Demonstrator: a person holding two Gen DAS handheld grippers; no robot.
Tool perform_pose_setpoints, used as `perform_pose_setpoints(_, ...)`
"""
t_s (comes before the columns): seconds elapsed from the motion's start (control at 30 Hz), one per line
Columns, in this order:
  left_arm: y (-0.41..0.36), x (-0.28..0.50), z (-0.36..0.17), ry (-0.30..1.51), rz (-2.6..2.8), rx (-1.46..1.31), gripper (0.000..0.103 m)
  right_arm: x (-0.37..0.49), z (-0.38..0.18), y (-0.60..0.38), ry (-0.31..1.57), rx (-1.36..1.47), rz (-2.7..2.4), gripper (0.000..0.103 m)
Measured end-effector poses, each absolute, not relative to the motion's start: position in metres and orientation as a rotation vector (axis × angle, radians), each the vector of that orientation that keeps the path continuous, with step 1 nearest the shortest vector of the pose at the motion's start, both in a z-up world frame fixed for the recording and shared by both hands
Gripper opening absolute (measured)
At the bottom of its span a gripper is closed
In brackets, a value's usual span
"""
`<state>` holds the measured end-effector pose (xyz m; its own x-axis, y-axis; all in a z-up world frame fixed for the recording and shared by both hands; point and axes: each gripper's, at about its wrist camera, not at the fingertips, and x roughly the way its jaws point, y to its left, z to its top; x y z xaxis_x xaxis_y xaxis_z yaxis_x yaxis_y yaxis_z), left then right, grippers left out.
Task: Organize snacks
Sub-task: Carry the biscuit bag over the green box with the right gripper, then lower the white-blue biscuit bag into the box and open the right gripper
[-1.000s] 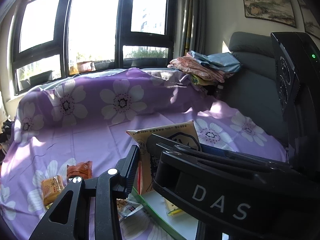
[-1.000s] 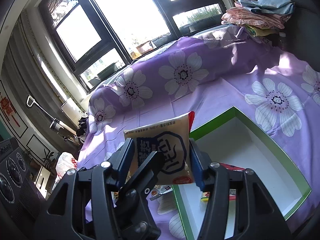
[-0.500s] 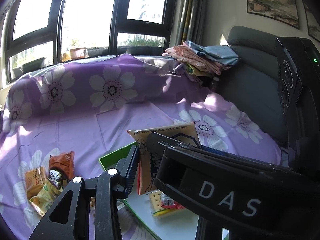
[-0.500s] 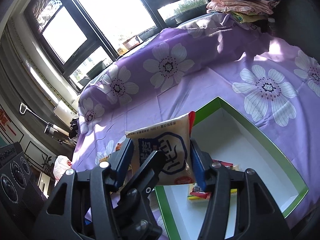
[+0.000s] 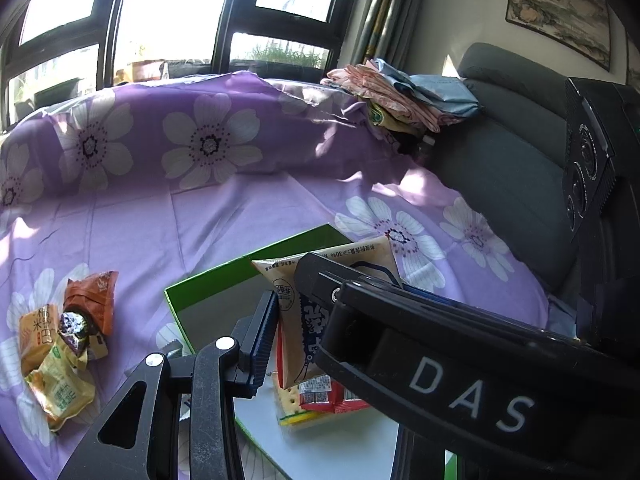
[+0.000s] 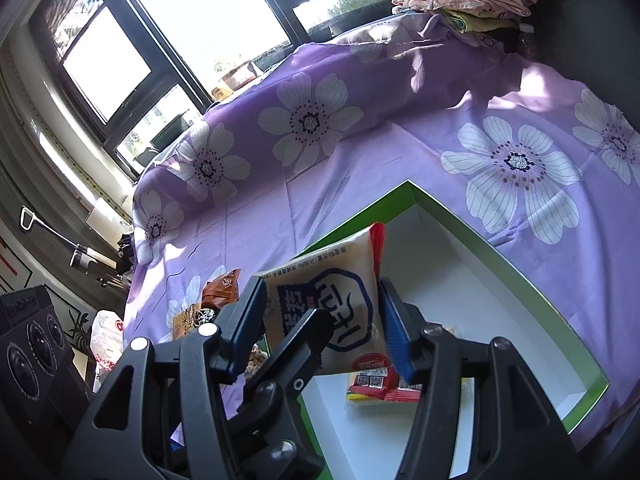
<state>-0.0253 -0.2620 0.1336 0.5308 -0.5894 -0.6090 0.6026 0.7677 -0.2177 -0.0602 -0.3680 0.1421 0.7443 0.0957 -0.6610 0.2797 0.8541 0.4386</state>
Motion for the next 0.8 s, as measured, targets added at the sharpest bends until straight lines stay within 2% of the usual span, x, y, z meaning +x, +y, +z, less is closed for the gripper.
perform_pose_setpoints(0.8,-0.267,-0.007,0.104,0.885,-0.746,-0.059,0.040,-0.050,0.120,-0.379,0.826,0.566,-0.157,0.058)
